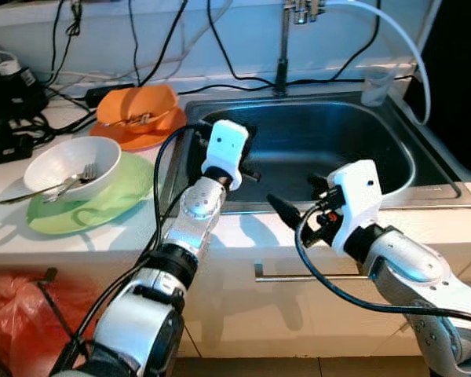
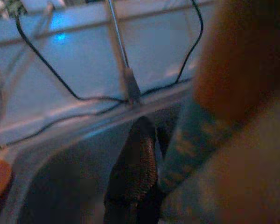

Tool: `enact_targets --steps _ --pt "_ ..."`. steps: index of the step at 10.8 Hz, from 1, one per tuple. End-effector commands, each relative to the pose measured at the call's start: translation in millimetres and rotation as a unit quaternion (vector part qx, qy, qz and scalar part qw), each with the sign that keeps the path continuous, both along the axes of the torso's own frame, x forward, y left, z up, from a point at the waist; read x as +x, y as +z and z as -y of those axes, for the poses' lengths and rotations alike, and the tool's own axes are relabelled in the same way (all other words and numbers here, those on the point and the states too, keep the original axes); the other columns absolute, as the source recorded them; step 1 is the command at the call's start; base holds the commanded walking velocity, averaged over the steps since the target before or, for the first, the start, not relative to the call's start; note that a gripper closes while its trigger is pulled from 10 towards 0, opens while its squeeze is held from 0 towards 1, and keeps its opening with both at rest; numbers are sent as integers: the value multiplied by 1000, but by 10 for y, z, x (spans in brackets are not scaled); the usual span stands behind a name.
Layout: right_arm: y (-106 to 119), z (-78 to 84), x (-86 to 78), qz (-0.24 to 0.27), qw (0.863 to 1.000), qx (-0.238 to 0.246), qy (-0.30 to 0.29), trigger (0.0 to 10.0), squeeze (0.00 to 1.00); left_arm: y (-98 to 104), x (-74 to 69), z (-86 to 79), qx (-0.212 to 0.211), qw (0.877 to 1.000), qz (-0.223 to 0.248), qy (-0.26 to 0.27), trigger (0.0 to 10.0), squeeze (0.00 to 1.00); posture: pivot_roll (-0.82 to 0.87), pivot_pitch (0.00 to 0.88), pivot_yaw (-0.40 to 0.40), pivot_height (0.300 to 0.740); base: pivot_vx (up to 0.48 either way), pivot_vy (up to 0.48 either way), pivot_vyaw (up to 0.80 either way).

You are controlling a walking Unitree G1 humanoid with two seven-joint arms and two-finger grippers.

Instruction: Kitchen organization

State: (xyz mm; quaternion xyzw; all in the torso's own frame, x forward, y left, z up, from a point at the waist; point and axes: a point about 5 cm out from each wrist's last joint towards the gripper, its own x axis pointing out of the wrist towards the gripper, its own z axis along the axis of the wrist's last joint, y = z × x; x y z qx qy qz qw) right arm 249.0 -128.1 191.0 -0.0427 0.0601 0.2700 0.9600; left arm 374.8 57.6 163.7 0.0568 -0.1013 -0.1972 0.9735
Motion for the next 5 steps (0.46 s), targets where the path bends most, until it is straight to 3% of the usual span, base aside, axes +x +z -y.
enact_targets --steps 1,2,3,5 --pt "31 -42 -24 1 1000 1 7 10000 0 -12 43 -56 -9 1000 -20 13 8706 0 -221 0 124 740 0 0 0" --pt "29 -53 -25 -1 1000 1 9 10000 0 -76 58 -82 -16 999 -48 16 10000 59 -221 0 123 740 0 0 0" --pt "38 -59 -19 2 1000 0 11 10000 0 -152 64 -96 -29 996 -81 19 10000 1000 -214 0 116 740 0 0 0" --pt "76 -85 0 10 1000 5 17 10000 0 -175 65 -107 -35 995 -89 19 10000 1000 -208 0 115 740 0 0 0"
